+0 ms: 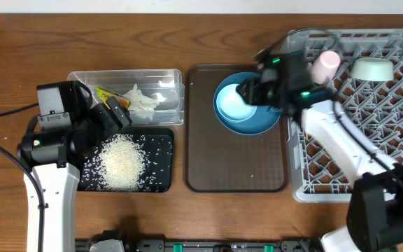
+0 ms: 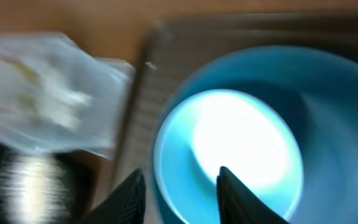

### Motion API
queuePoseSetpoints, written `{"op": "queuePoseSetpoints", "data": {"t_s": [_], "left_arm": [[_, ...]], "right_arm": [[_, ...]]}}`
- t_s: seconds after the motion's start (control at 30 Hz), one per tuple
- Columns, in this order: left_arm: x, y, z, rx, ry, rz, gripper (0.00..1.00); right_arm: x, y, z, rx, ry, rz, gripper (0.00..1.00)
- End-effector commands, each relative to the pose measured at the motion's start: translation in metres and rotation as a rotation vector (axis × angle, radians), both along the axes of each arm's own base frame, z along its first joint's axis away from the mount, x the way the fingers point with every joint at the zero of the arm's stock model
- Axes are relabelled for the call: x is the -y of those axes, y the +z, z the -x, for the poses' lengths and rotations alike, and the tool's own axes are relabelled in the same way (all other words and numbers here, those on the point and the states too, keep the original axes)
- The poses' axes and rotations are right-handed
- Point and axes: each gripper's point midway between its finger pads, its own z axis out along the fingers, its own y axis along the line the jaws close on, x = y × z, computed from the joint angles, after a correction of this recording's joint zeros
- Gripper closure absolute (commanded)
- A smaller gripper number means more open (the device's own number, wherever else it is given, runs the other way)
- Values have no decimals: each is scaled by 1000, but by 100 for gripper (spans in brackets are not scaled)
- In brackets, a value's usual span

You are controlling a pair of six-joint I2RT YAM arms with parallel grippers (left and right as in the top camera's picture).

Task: Sort waste into correct bins and load items into the dishwasher rack
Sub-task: 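Grasp the small light-blue bowl off the blue plate with the right gripper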

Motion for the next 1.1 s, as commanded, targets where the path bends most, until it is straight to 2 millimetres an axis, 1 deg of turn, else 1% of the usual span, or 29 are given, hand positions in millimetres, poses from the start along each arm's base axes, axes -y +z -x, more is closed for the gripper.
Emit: {"op": "queuePoseSetpoints", "data": {"t_s": [0.0,0.1,0.17,0.23,0.37,0.67,0.83,0.97,1.07], "left_arm": [[-3,3,1,9,0,-20,6],[-3,3,1,9,0,-20,6],[-3,3,1,9,0,-20,6],[-3,3,1,9,0,-20,5],[-3,3,1,9,0,-20,5],[-3,3,1,9,0,-20,5],[-3,3,1,9,0,-19,5],[-3,3,1,9,0,-20,5],[-3,3,1,9,0,-20,5]], "right_arm": [[14,4,-6,163,-5,308,59],[-10,4,7,191,75,342,53],[-20,2,15,184,106,344,52],[-25,-2,23,167,128,352,52],[-25,-11,33,135,147,373,52],[-26,-36,39,77,174,388,55],[-36,-57,41,64,274,392,55],[-37,-77,42,37,289,417,55],[-34,-91,42,12,289,443,56]]}}
